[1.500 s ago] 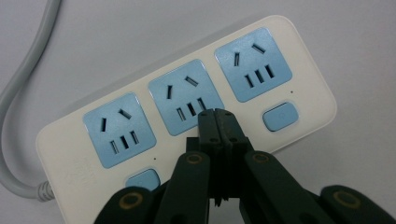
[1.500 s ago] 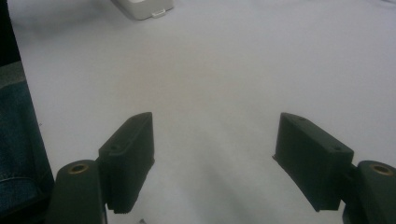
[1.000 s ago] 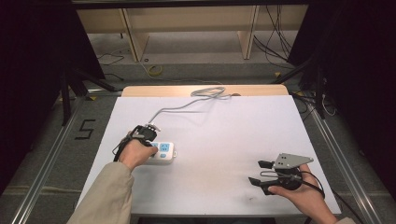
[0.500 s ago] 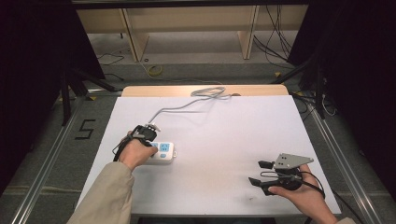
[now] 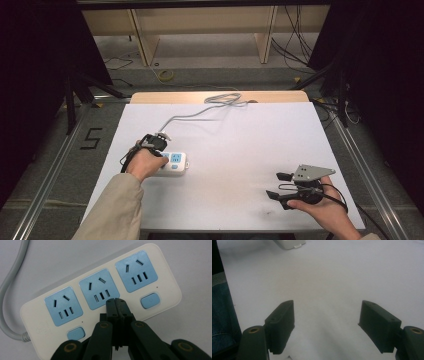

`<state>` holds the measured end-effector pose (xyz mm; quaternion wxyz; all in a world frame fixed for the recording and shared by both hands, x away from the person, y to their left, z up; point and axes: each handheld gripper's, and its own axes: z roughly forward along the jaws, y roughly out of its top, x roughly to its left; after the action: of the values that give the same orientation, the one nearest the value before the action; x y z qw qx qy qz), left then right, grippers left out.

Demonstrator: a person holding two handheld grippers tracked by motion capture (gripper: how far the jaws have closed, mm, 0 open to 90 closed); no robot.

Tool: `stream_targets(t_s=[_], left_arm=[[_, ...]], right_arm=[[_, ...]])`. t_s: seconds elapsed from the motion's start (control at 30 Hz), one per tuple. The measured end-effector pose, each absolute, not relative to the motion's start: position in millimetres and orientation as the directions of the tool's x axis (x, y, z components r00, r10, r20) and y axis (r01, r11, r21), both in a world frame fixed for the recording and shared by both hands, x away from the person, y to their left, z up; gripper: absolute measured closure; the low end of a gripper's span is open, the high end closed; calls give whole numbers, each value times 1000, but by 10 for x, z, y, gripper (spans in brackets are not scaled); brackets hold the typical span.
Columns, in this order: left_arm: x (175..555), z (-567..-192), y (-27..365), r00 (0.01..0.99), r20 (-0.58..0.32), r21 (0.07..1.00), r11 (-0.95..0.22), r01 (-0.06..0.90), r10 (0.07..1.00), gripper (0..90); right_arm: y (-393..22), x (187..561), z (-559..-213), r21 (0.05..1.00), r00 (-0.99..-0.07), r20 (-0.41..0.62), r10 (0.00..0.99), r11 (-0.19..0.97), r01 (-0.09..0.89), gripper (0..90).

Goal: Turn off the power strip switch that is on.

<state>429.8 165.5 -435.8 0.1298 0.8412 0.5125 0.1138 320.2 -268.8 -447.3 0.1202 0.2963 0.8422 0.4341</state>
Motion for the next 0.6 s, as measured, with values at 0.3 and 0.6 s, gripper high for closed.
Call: stream_targets(t_s=[0.3, 0.6], left_arm=[[4300, -4370, 1689, 449, 101, 321, -456, 830, 888, 900], [4310, -4351, 1695, 442, 30, 340, -426, 839, 896, 900]], right_arm=[[-2681, 3214, -4476, 799, -798, 53, 601, 453, 395, 287], [-2681, 3215, -4475, 801, -796, 55, 603, 449, 396, 287]])
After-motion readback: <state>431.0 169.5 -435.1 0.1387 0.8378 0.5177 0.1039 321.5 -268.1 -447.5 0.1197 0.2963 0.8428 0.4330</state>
